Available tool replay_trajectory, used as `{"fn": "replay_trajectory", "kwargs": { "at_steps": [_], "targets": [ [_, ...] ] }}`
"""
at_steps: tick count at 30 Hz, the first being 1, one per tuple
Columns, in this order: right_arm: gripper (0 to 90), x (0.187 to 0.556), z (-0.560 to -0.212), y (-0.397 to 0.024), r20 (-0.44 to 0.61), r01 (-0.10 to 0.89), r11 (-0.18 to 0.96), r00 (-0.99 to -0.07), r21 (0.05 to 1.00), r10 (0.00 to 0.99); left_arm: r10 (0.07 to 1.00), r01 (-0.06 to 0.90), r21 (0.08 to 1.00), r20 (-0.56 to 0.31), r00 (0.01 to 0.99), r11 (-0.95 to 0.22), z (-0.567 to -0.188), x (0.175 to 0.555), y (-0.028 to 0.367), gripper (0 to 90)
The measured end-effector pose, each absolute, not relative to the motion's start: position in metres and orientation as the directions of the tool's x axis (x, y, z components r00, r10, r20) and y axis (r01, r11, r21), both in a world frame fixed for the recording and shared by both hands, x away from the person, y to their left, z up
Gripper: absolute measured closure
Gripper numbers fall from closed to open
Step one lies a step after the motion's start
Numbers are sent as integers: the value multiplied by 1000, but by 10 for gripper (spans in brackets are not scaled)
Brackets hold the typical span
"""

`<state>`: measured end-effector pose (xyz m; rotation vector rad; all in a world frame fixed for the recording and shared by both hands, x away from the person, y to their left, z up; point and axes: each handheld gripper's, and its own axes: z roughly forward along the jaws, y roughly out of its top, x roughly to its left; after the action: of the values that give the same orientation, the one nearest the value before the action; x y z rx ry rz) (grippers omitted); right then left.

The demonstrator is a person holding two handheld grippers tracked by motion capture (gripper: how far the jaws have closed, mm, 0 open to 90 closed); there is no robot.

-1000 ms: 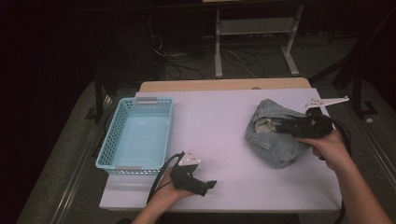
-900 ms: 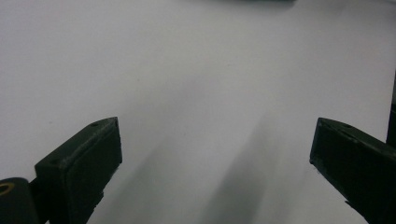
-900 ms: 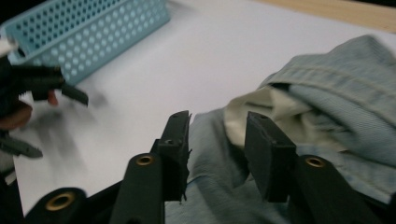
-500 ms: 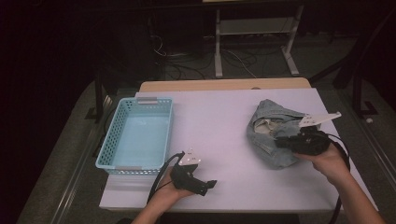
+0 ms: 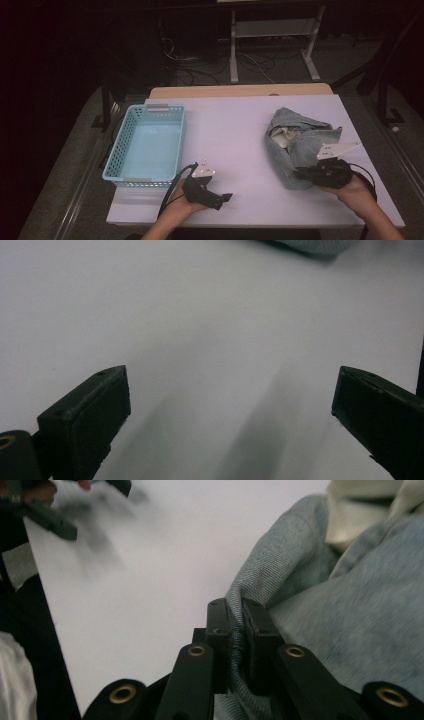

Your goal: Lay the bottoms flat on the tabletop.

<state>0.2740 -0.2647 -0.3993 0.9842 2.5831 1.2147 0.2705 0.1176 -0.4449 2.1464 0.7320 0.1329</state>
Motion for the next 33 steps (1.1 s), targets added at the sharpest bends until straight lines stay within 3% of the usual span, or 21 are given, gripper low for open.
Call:
{"fn": "replay_trajectory", "kwargs": {
  "at_steps": [16, 25, 33],
  "targets": [
    [812, 258, -419, -266, 188, 523, 508, -800, 685, 569, 542, 456, 750, -157, 825, -478, -446, 270, 116, 21],
    [599, 265, -394, -269, 199, 485, 419, -801, 767, 564, 541, 457, 750, -158, 826, -479, -446, 271, 114, 20],
    [556, 299, -373, -275, 168, 474, 353, -756, 806, 633, 542, 458, 748, -158, 825, -479, -447, 271, 114, 21]
  ]
}}
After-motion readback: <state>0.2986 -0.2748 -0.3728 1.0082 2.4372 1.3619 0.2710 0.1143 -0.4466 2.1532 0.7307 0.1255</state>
